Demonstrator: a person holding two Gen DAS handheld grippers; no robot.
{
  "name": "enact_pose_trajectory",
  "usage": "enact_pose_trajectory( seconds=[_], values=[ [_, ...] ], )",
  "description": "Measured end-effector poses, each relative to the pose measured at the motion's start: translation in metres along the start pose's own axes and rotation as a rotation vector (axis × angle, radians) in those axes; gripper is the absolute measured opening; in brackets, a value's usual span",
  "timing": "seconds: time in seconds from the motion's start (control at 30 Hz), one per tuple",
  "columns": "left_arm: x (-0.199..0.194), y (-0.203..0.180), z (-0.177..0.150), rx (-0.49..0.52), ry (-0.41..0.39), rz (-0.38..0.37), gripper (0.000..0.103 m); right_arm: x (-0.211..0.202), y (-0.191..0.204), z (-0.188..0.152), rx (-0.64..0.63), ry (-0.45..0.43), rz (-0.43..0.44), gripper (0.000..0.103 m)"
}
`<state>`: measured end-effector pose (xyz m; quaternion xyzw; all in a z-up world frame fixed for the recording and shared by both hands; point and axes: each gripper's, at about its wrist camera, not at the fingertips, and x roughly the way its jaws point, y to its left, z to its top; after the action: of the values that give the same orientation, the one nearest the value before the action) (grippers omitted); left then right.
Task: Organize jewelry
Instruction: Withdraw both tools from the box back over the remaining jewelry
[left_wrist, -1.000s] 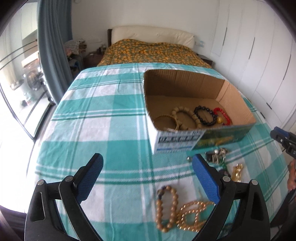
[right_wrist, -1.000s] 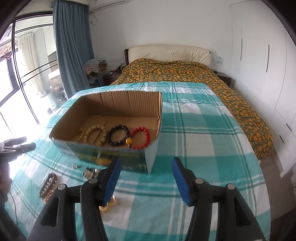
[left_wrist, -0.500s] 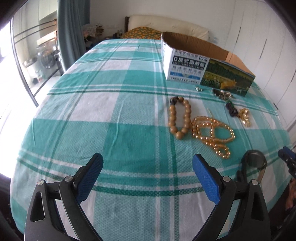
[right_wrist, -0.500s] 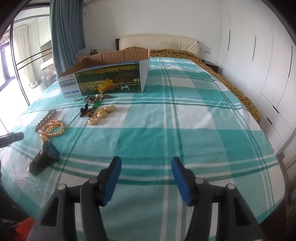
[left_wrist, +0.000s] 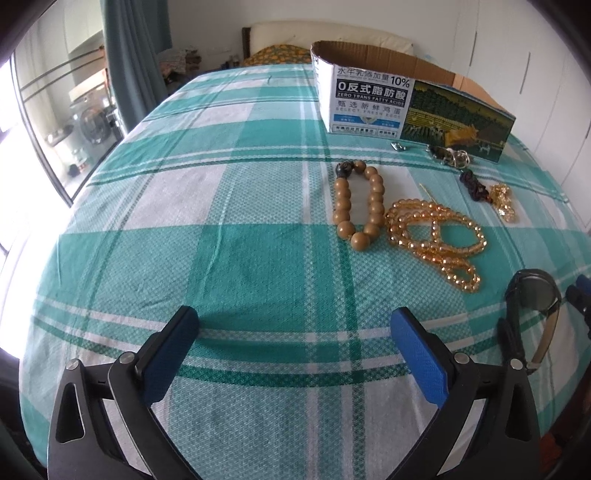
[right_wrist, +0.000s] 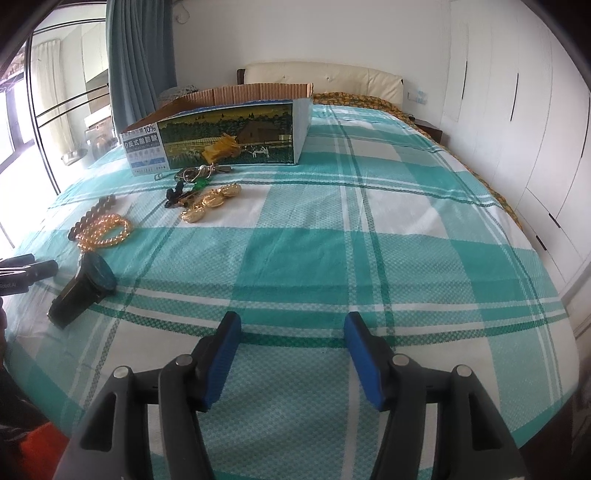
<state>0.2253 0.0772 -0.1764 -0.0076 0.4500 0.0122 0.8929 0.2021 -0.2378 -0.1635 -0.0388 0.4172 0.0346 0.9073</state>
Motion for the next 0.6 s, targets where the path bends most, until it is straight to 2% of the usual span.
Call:
enact_pose_trajectory(
  seconds=[0.6],
  values=[
    [-0.0006, -0.0005, -0.0008, -0.002, -0.006, 0.002, 0.103, 0.0003, 0.0005, -0.0017, -0.004, -0.018, -0.002, 0.061]
  ],
)
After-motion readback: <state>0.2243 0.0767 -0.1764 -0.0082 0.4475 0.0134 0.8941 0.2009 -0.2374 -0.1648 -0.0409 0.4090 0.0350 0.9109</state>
